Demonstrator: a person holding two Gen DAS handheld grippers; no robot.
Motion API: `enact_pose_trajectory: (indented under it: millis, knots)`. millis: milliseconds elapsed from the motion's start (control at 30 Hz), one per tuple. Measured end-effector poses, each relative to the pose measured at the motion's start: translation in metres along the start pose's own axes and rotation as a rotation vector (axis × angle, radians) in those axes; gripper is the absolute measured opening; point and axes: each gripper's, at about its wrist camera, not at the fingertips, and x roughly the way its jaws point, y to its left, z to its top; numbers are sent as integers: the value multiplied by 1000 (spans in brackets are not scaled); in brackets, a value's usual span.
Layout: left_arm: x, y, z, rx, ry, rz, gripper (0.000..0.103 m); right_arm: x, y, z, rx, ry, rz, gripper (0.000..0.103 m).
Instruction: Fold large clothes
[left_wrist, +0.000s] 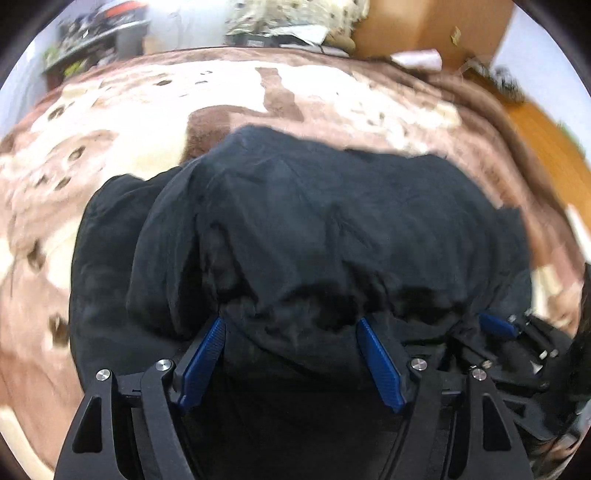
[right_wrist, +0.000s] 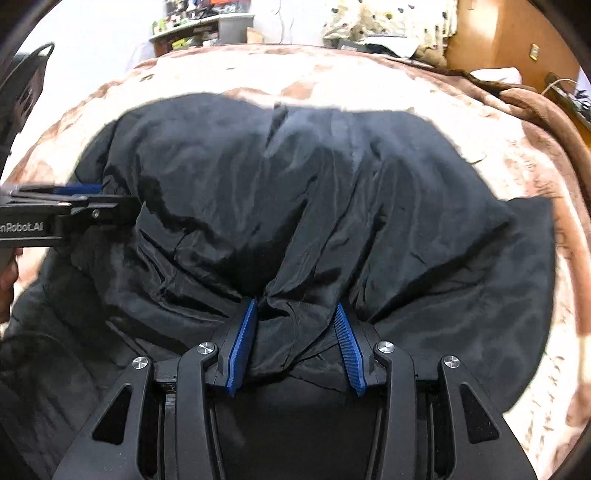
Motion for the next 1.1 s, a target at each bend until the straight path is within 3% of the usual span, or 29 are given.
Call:
enact_pose_trajectory:
  millis: [267,500,700,800,1000,1100]
  knots:
    - [-67,14,-18,-24,-34,-20,74,-93,-14,-18,50,-153,46,45]
    - [-144,40,-63,-81,-51,-53,76,-192,-37,-55,110,-286,45,45]
    - [-216,62,-116,-33,-70,4,79,-286,-60,-101,124,-353,-71,45]
    - [-249,76,-146,-68,-92,-3,86,-327,-71,-121,129,-368,-122,45]
    - [-262,95,-202,-115,-57,3,87,-406,-86,-170,150,-411,-263,47]
    - [-248,97,-228,-141,-29,-6,87,-426,-85,-194,180,-466,-274,62]
